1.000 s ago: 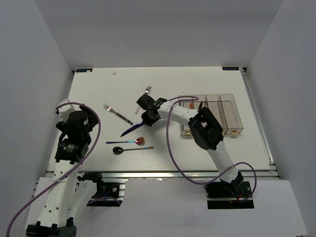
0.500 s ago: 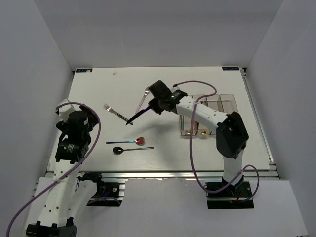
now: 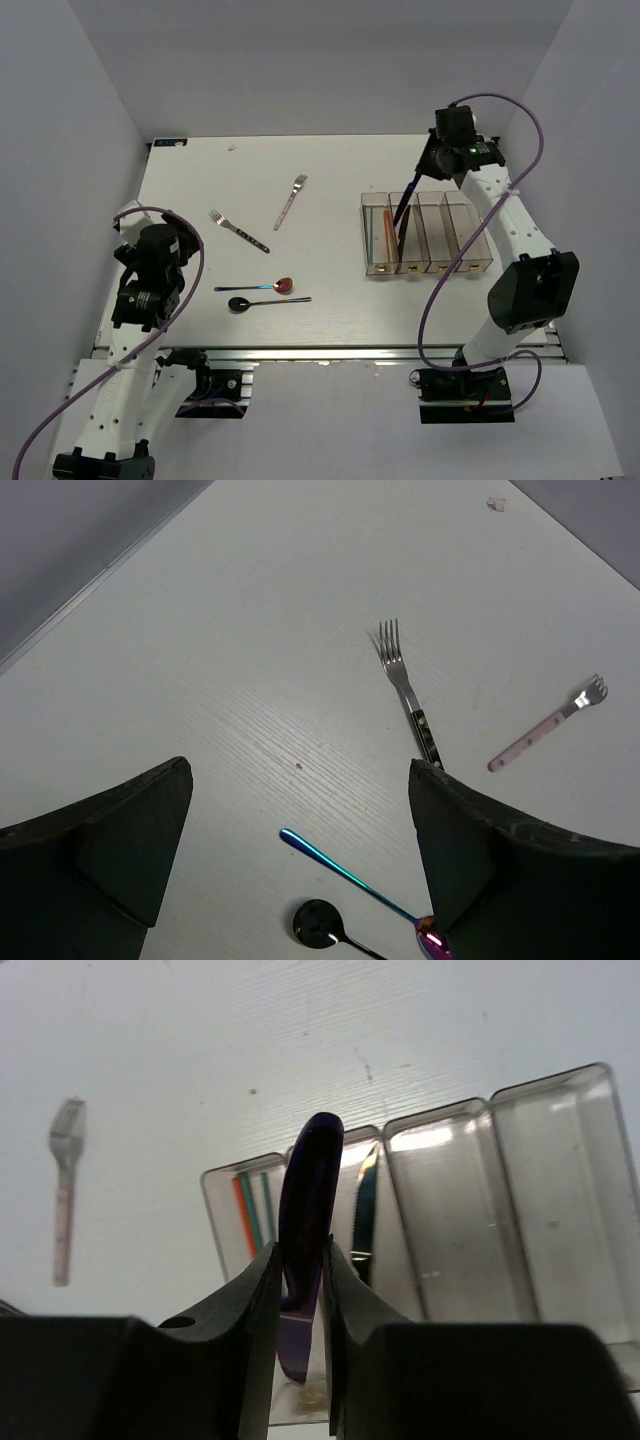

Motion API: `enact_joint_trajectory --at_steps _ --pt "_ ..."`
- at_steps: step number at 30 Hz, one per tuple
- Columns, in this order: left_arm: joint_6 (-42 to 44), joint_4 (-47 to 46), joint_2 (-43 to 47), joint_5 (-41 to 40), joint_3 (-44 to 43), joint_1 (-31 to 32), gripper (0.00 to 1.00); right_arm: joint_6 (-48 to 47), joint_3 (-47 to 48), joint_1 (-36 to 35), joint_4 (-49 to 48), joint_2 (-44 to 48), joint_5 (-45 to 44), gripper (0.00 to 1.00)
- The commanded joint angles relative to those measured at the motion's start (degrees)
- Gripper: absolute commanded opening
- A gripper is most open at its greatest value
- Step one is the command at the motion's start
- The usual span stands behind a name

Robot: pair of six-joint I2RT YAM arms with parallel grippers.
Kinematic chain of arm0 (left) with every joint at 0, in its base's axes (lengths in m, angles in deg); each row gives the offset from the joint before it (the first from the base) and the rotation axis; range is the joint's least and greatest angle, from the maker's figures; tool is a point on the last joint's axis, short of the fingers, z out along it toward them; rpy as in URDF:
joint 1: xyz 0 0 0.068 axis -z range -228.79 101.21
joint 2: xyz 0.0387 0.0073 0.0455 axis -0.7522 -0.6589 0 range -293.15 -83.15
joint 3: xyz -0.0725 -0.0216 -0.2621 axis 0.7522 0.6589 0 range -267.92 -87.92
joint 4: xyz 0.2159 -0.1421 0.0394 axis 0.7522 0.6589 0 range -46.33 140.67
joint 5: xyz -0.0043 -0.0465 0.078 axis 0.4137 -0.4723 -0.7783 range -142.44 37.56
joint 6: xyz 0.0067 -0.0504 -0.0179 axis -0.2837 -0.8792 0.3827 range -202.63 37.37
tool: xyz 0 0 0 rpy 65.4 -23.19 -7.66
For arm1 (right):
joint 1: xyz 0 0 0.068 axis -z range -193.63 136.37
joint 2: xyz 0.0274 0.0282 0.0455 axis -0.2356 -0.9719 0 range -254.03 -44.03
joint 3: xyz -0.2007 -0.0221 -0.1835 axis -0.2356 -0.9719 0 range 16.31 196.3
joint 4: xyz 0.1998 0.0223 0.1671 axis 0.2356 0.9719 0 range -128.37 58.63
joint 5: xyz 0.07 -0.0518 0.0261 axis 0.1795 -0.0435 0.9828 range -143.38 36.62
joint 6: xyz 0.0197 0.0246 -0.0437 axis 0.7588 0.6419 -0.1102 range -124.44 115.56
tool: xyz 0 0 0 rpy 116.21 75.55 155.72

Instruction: Sort the eating utensils into containers

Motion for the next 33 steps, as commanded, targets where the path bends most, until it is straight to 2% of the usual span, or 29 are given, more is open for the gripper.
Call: enact_joint_trajectory --at_steps 1,5,9,23,28,33 --pt "0.06 -0.42 -0.2 0.55 0.35 0.32 0.98 -16.16 0.64 0.85 0.92 0.65 5.93 0.0" --pt "0.24 -0.51 -0.99 1.07 0.27 0.32 0.98 -21.45 0.65 1.55 4.18 -1.63 3.38 0.0" --pt "0.41 -0.68 -1.78 1.77 0.27 0.32 0.98 -23.3 -2.78 2.34 1.73 -1.64 2.32 0.0" --pt "0.41 -0.69 -2.31 1.78 0.35 0.32 0.98 -16.36 -11.21 2.43 -8.11 -1.02 4.87 0.0" --pt "0.5 -0.69 -2.22 1.78 0.27 0.4 0.98 -14.51 -14.01 2.35 -6.7 -1.11 4.16 0.0" --pt "0.5 -0.69 -2.22 1.69 0.35 0.32 0.98 -12.93 -17.37 2.35 -8.2 0.47 6.62 0.17"
